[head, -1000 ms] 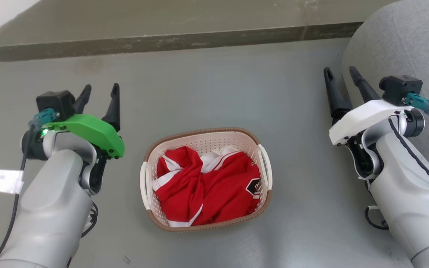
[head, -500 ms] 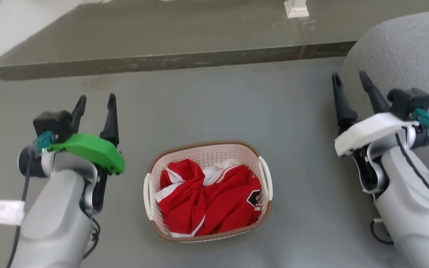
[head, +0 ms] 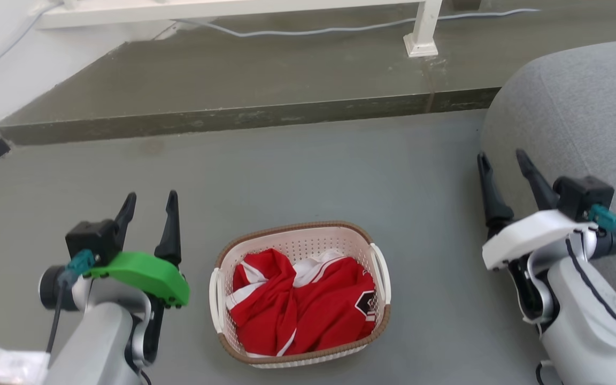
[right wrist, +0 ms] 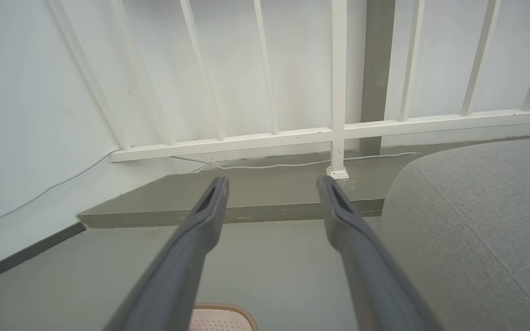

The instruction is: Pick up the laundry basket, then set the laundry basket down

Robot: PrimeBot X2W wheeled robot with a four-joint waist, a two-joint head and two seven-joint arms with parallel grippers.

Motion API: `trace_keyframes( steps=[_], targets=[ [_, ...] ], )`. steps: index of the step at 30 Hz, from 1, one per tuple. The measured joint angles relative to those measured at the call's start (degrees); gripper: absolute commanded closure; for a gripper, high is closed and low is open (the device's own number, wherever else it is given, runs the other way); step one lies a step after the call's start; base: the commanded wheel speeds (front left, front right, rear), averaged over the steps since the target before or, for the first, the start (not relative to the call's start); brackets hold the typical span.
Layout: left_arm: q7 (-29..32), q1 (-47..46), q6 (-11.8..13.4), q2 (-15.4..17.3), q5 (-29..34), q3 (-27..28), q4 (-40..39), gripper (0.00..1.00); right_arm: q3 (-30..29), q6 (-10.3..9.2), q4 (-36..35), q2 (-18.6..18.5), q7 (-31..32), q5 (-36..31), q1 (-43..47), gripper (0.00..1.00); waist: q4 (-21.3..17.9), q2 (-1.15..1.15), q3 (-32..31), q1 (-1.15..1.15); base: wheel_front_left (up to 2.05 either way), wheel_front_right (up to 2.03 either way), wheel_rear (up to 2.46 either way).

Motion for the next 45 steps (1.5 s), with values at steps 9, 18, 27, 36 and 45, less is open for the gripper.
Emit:
trace_keyframes(
  steps=[9, 18, 27, 36, 45],
  targets=[
    [0.00, 4.46, 0.73, 0.03, 2.27, 0.55, -3.88, 0.00, 0.12, -0.49, -1.67, 0.01, 0.00, -0.80, 3.85, 0.00, -0.29, 0.00, -1.21, 0.00, 0.00, 0.00, 0.00],
    [0.00, 9.87, 1.27, 0.10, 3.43, 1.52, -7.83, 0.00, 0.96, -0.99, -3.63, 0.02, 0.00, -2.20, 7.30, 0.00, -0.72, 0.00, -2.24, 0.00, 0.00, 0.00, 0.00],
    [0.00, 12.99, 1.75, 0.18, 5.17, 2.36, -10.83, 0.00, 1.18, -1.53, -5.45, -0.02, 0.00, -2.81, 8.92, 0.00, -0.96, 0.00, -2.41, 0.00, 0.00, 0.00, 0.00],
    [0.00, 15.29, 1.83, 0.15, 5.69, 3.46, -12.60, 0.00, 1.15, -1.99, -6.78, -0.10, 0.00, -3.01, 10.71, 0.00, -1.02, 0.00, -2.43, 0.00, 0.00, 0.00, 0.00],
    [0.12, 16.96, 2.07, -0.90, 6.09, 3.20, -11.14, 1.00, 1.62, -2.02, -5.54, 0.87, 0.05, -2.98, 12.07, 1.00, -1.00, 0.00, -2.31, 0.00, 0.00, 0.00, 0.00]
  ],
)
